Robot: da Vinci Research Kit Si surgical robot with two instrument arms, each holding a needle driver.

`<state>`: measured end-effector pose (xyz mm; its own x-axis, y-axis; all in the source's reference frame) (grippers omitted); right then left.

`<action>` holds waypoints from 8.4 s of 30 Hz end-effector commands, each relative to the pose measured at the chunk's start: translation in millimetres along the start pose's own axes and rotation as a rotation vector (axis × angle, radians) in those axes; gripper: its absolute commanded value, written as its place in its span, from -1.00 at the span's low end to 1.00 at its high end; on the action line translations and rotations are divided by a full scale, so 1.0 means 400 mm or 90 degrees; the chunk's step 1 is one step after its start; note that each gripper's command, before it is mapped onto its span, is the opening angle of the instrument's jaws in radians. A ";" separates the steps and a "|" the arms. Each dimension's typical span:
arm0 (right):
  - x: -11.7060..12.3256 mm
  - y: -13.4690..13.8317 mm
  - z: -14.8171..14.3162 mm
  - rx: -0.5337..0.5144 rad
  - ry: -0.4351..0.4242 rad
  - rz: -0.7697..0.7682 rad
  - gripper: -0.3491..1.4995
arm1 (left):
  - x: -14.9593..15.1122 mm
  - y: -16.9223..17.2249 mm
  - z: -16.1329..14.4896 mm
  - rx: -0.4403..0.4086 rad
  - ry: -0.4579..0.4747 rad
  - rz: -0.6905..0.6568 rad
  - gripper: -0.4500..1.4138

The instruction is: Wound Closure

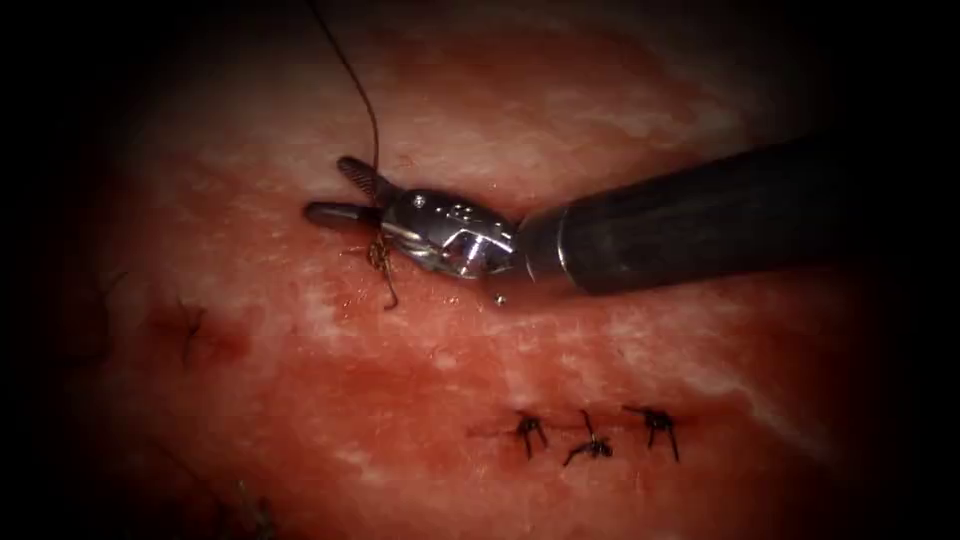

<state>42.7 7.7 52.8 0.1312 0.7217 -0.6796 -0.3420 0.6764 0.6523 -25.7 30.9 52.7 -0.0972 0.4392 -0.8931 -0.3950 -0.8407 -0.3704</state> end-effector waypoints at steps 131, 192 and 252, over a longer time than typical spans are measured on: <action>0.0029 -0.0008 -0.0536 -0.044 -0.053 -0.125 0.46 | -0.0872 0.0545 0.0313 -0.072 -0.413 0.276 -0.37; 0.0051 -0.0156 -0.0142 0.143 -0.033 -0.619 0.67 | -0.0776 0.0495 0.0231 -0.079 -0.408 0.305 -1.00; 0.0052 -0.0139 -0.0138 0.091 -0.036 -0.588 0.91 | -0.0754 0.0469 0.0158 -0.077 -0.388 0.307 -1.00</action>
<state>39.2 5.3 45.4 0.3424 -0.0968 -0.9346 0.0319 0.9953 -0.0914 -35.0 4.5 73.7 -0.7313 0.0852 -0.6768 -0.0867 -0.9957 -0.0316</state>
